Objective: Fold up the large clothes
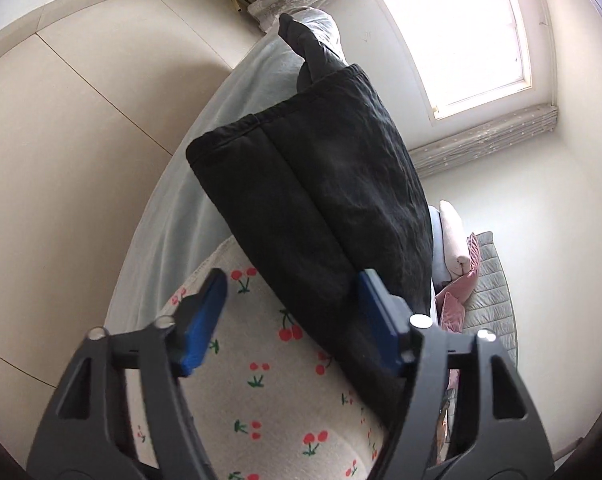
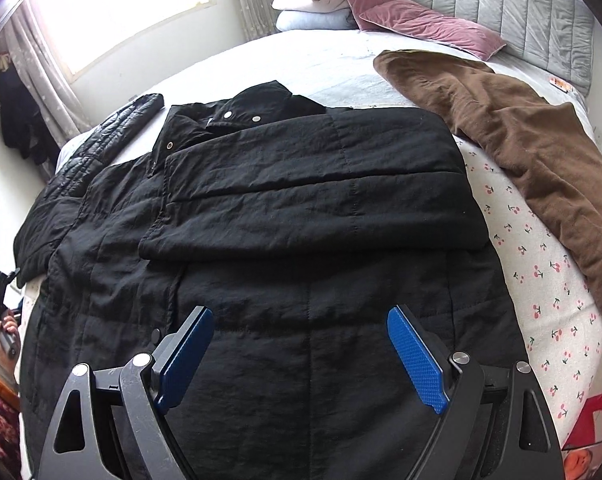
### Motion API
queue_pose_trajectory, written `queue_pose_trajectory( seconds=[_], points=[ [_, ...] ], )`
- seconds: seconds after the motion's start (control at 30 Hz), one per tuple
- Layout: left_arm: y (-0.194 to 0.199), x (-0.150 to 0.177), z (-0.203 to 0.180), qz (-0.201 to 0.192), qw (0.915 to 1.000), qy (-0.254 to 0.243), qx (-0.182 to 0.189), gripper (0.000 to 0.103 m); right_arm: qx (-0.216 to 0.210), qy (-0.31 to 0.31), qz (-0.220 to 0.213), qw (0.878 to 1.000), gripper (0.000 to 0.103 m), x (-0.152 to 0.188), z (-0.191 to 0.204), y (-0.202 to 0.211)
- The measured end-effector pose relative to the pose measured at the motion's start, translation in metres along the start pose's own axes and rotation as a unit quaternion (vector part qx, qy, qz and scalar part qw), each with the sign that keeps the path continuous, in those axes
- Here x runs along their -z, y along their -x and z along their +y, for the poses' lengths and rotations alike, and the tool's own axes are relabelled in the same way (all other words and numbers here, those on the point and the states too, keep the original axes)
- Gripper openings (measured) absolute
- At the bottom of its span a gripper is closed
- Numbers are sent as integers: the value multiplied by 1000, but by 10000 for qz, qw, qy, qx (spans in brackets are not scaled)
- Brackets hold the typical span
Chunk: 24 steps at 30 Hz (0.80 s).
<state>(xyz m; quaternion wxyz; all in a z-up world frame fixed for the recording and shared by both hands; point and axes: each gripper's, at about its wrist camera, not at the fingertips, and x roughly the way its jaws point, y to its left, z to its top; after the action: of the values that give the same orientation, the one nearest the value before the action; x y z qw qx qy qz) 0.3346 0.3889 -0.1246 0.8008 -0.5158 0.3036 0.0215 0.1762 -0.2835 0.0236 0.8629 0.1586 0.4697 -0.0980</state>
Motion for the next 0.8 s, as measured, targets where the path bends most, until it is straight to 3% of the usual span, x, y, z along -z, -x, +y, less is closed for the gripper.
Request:
queue_pose_trajectory(
  seconds=[0.03, 0.1, 0.3, 0.43, 0.63, 0.8],
  points=[
    [-2, -5, -1, -49, 9999, -40, -120, 17, 2, 15, 12, 10000, 90, 0, 1, -1],
    [4, -11, -9, -252, 9993, -105, -260, 9, 6, 23, 20, 10000, 90, 1, 2, -2],
    [47, -12, -92, -1007, 9876, -1201, -120, 6, -24, -63, -5, 10000, 90, 0, -4, -1],
    [75, 4, -168, -1320, 9670, -2168, 202, 5, -143, -132, -29, 9998, 90, -1, -7, 3],
    [99, 59, -266, -1272, 9278, -3394, 884, 5, -278, -145, -89, 9995, 90, -2, -5, 10],
    [90, 123, -323, -793, 9017, -4020, 1379, 5, -388, -145, -131, 9991, 90, -2, -4, 14]
  ],
)
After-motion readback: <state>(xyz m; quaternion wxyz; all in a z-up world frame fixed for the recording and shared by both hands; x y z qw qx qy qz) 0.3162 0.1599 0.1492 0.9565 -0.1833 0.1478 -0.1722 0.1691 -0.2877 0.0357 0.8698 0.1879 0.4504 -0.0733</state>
